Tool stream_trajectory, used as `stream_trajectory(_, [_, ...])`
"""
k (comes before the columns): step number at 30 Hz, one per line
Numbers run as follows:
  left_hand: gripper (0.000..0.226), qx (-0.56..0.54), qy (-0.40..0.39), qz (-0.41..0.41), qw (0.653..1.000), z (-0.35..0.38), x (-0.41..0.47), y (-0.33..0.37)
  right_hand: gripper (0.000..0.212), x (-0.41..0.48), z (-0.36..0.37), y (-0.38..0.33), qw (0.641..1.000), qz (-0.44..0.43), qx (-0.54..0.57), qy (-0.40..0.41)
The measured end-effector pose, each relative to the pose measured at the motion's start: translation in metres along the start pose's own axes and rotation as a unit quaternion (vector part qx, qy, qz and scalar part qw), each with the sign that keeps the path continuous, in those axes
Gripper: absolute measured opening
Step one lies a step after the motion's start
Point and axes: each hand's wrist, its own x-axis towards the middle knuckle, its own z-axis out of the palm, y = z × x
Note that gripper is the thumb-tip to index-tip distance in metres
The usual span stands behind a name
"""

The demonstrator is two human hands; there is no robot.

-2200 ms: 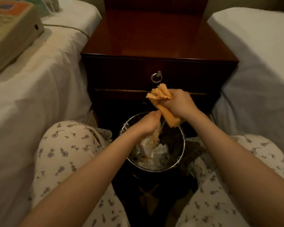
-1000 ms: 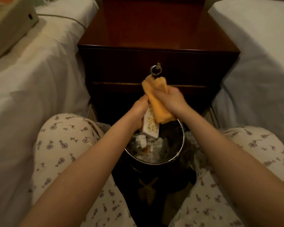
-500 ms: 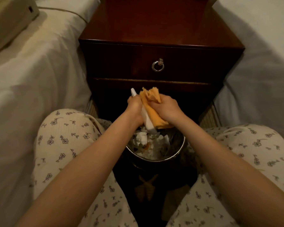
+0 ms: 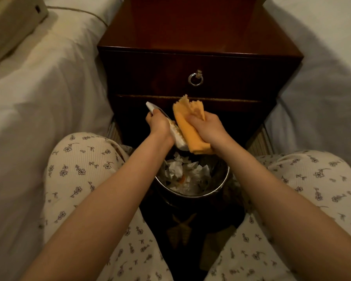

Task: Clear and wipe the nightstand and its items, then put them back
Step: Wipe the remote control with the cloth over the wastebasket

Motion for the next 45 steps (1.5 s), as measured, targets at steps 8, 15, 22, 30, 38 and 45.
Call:
stream_trajectory(8, [0.039, 0.014, -0.001, -0.013, 1.000, -0.002, -0.019, 0.005, 0.034, 0.004, -0.005, 0.004, 0.996, 0.047, 0.044, 0.054])
stream_trajectory(15, [0.039, 0.079, -0.046, -0.026, 0.995, -0.004, -0.026, 0.004, 0.036, -0.001, 0.001, 0.000, 0.984, 0.048, 0.172, -0.005])
stream_trajectory(22, [0.043, 0.062, -0.154, -0.068, 0.984, 0.002, -0.038, 0.004, 0.036, -0.006, 0.012, -0.003, 0.991, -0.028, 0.130, -0.014])
stream_trajectory(30, [0.042, 0.043, -0.126, -0.058, 0.989, 0.003, -0.042, 0.001, 0.031, -0.007, 0.014, -0.001, 0.992, -0.038, 0.112, 0.035])
stream_trajectory(38, [0.043, 0.018, -0.048, -0.058, 0.997, -0.002, -0.041, 0.000, 0.032, -0.003, 0.013, 0.010, 0.998, -0.043, -0.032, 0.039])
stream_trajectory(45, [0.038, 0.007, -0.051, -0.038, 0.998, -0.001, -0.046, 0.000, 0.038, 0.005, 0.008, 0.013, 0.999, 0.004, 0.007, 0.053])
